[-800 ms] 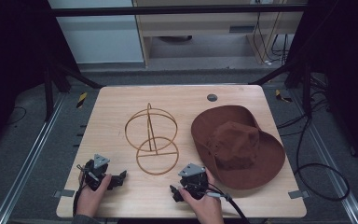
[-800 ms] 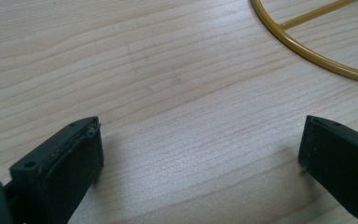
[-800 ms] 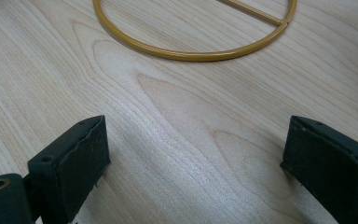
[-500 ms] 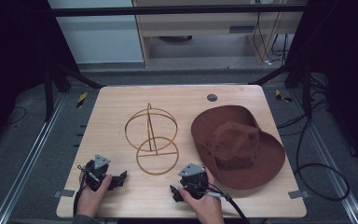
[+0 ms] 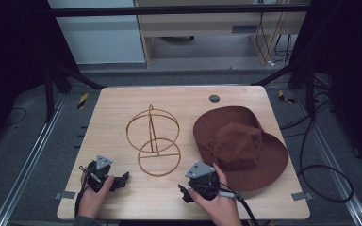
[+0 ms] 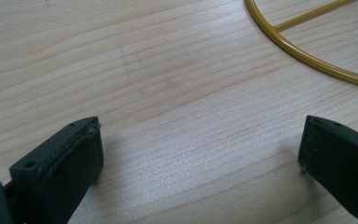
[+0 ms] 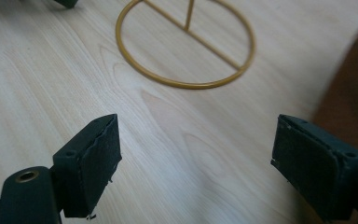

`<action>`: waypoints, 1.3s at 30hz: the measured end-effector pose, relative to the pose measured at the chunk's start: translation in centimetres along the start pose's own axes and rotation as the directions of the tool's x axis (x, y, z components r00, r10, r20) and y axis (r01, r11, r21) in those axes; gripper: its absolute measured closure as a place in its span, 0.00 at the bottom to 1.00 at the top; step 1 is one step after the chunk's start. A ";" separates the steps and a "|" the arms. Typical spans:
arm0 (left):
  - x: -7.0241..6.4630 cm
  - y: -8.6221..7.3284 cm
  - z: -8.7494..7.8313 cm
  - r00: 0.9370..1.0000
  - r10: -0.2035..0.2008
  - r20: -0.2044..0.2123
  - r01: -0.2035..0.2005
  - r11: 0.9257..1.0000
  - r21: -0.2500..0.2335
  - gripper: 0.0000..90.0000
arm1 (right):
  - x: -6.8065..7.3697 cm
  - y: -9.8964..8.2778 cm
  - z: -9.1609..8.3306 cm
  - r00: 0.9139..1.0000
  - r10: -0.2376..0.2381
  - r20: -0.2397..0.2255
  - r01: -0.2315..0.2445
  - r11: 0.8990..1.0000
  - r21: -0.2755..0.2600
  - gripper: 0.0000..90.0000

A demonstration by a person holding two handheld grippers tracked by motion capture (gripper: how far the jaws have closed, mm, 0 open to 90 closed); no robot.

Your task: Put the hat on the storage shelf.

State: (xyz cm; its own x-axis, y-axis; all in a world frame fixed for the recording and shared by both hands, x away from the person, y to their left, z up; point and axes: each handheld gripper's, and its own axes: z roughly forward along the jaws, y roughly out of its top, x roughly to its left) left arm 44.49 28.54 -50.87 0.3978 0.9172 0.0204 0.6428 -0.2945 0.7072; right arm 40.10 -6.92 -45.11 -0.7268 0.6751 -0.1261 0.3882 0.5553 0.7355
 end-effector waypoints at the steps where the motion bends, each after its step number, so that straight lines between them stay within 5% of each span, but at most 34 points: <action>1: 0.0 0.0 0.0 1.000 0.000 0.000 0.000 1.000 0.000 0.00 | -0.4 0.3 -1.0 1.000 -0.004 0.003 0.004 1.000 0.001 0.17; 7: 0.0 0.0 0.0 1.000 0.001 0.000 -0.001 1.000 0.000 0.00 | -3.1 0.9 -5.4 1.000 0.007 -0.008 -0.007 0.999 0.031 0.14; 13: 0.0 0.0 0.0 1.000 0.000 -0.001 0.000 1.000 -0.001 0.00 | -7.2 0.6 -9.1 0.999 0.037 0.038 -0.040 0.995 0.087 0.13; 23: 0.0 0.0 0.0 1.000 0.000 -0.002 0.000 1.000 0.000 0.00 | -10.9 0.0 -11.2 0.993 0.091 0.077 -0.101 0.985 0.141 0.17; 33: 0.0 0.0 0.0 1.000 0.000 -0.001 0.000 1.000 0.000 0.00 | -14.9 1.9 -13.0 0.987 0.075 0.145 -0.102 0.976 0.192 0.24; 39: 0.0 0.0 0.0 1.000 0.000 -0.001 0.000 1.000 0.000 0.00 | -16.4 3.0 -13.4 0.985 0.095 0.141 -0.124 0.968 0.216 0.22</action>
State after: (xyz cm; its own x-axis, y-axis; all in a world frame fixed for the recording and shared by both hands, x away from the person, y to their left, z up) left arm 44.49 28.52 -50.87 0.3974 0.9174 0.0213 0.6426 -0.2947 0.7073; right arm 45.57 -22.89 -31.91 -0.5996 0.7865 -0.1480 0.5887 0.5587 0.5841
